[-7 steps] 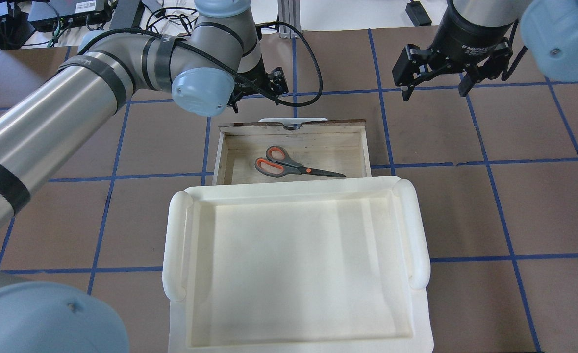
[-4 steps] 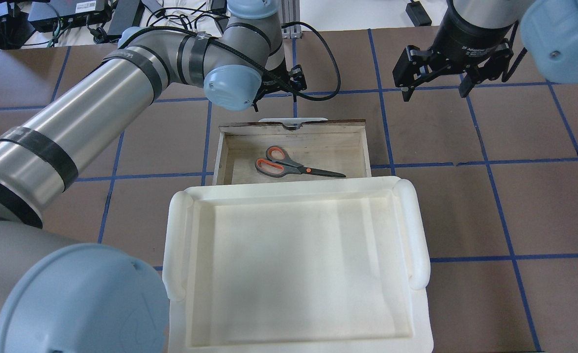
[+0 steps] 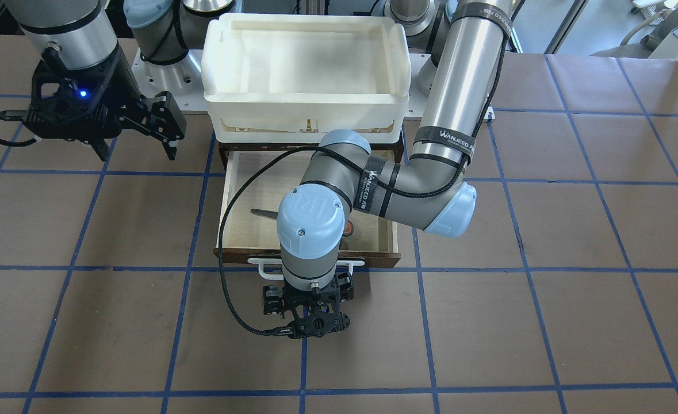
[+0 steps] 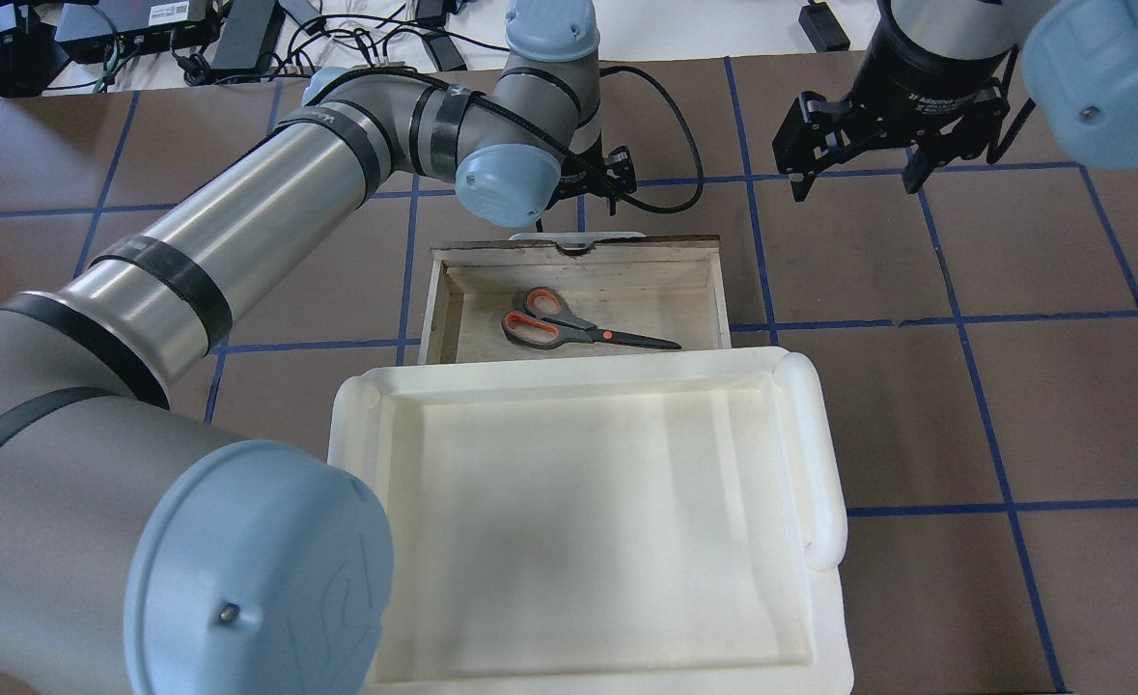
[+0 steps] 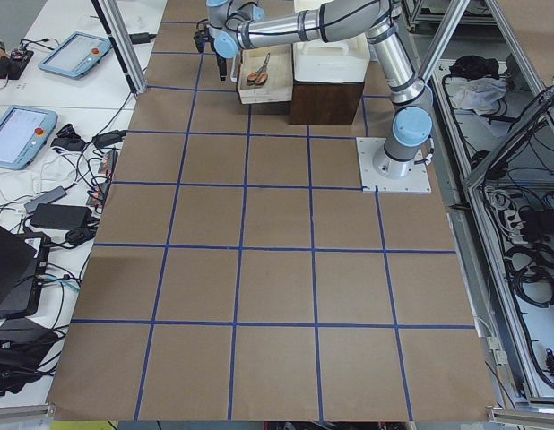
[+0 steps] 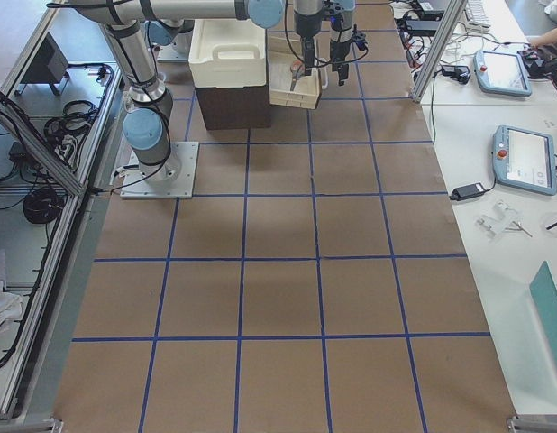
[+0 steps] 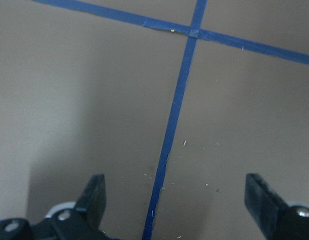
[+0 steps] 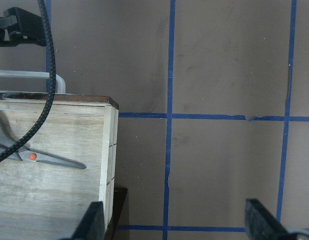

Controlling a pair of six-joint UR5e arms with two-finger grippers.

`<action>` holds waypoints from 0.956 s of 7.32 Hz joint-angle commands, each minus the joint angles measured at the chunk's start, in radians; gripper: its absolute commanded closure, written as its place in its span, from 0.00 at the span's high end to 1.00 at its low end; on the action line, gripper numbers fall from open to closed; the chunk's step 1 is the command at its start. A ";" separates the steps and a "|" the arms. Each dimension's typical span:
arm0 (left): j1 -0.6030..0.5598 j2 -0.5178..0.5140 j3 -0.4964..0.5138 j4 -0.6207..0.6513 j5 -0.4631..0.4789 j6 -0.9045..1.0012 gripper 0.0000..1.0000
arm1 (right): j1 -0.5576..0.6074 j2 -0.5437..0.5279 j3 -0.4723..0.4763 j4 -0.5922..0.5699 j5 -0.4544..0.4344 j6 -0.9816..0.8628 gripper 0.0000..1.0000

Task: Put scissors in drawer and close it
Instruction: 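Swing the left arm over to the drawer's white handle, then push the drawer front with the left gripper toward the cabinet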

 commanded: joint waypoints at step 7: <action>-0.010 -0.037 0.025 -0.112 0.008 0.137 1.00 | -0.001 0.002 0.001 -0.002 0.001 -0.004 1.00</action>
